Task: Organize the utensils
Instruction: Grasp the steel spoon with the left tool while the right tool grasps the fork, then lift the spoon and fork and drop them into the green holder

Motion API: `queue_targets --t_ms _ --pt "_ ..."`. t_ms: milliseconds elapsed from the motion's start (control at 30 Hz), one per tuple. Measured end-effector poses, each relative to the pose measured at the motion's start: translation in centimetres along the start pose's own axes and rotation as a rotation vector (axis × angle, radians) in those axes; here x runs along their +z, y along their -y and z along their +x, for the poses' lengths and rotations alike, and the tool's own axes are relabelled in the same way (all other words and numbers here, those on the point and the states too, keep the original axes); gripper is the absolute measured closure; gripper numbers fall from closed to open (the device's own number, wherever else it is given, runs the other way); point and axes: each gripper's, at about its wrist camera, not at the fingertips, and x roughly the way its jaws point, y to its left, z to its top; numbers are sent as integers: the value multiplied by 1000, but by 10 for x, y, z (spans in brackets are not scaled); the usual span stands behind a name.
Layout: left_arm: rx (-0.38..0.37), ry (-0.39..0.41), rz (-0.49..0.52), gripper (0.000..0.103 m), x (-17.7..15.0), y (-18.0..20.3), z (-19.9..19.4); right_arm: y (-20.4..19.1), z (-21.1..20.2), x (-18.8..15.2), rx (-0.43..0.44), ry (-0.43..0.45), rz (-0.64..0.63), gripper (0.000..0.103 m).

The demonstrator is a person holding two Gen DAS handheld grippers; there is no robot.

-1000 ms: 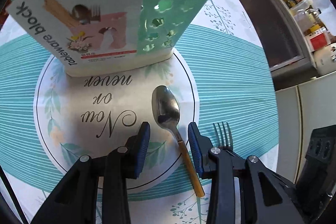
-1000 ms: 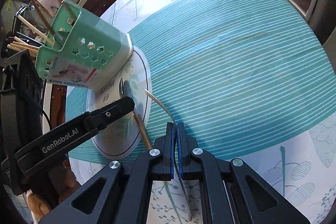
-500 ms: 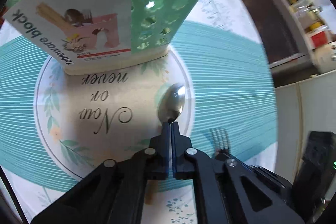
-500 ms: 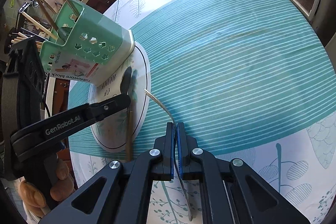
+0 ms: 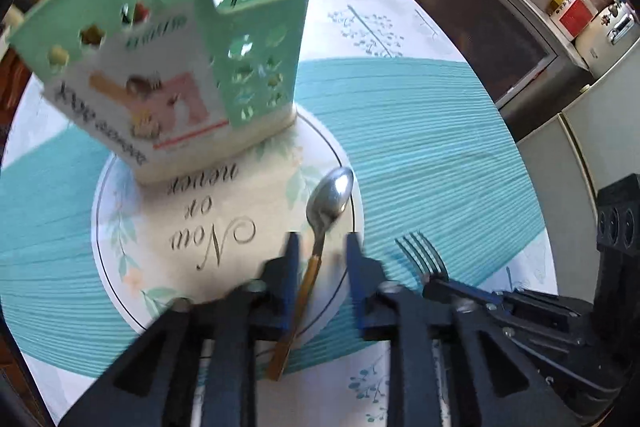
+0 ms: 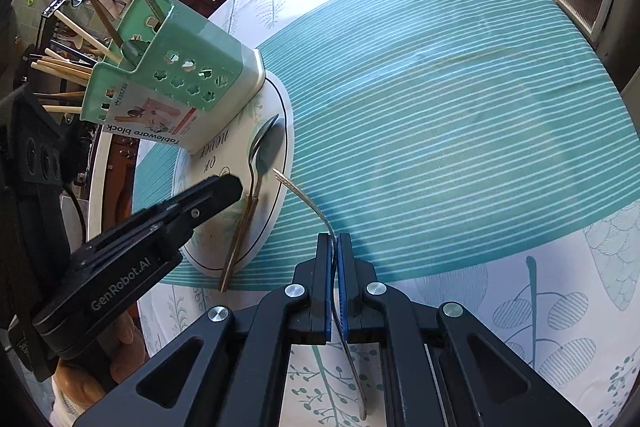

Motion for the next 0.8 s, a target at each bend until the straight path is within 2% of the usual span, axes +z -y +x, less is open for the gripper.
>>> queue_targets --t_ms 300,333,400,467,533,600,700,800 --pt "134 -35 87 73 11 19 32 2 -4 -2 6 11 -5 100" --pt "137 -20 91 79 12 21 32 2 -4 -2 6 11 -6 100" --pt "130 -29 101 100 14 24 31 3 -3 -2 9 10 -3 100" --pt "92 -27 93 103 14 21 27 4 -3 -3 9 9 -1 100" --pt "63 0 73 103 11 14 17 4 -4 -3 20 7 1 100" --pt "1 41 43 103 6 3 0 1 -7 -1 31 24 -8 100" --pt "-57 140 7 103 0 -9 -29 -3 -13 2 53 45 -21 100" --pt "-106 273 -38 103 -6 -20 -62 -14 -27 8 89 101 -56 100"
